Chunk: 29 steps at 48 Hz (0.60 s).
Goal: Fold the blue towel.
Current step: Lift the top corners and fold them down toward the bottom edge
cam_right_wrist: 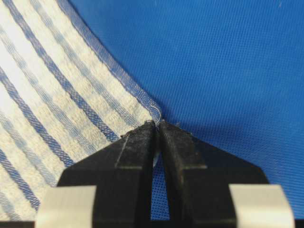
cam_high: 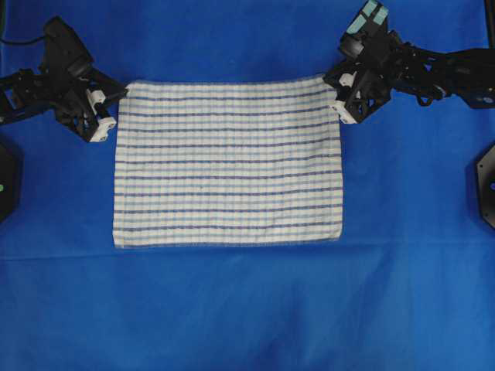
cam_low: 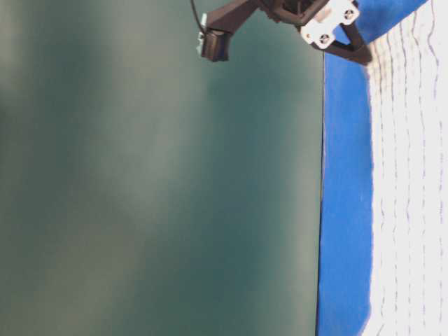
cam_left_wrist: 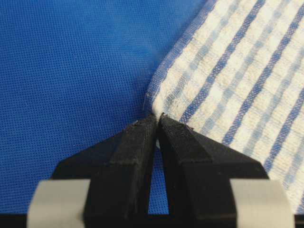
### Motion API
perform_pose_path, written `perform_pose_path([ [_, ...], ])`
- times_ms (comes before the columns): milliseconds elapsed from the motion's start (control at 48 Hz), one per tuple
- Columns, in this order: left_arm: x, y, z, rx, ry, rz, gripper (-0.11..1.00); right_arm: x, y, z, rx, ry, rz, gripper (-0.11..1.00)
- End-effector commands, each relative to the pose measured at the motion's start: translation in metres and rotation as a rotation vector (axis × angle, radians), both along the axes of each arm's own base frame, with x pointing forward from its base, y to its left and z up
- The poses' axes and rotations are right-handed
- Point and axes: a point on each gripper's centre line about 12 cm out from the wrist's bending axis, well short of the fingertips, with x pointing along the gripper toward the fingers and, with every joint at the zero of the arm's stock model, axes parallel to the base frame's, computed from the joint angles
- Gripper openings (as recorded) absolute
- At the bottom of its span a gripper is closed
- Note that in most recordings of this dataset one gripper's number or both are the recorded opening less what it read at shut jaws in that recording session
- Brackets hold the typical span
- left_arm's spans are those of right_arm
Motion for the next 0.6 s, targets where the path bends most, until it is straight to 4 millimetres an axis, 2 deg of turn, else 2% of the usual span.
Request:
perform_pose_path([
  [0, 0.004, 0.001, 0.011, 0.015, -0.027, -0.003, 0.03, 0.002, -0.001, 0.016, -0.024, -0.045, -0.002, 0.07],
  [417, 0.003, -0.004, 0.017, 0.016, -0.03, -0.021, 0.03, 0.002, 0.002, 0.018, -0.024, -0.05, 0.005, 0.07],
  [584, 0.007, -0.017, 0.021, 0.001, -0.028, -0.066, 0.03, 0.007, 0.016, 0.021, -0.022, -0.056, 0.044, 0.07],
])
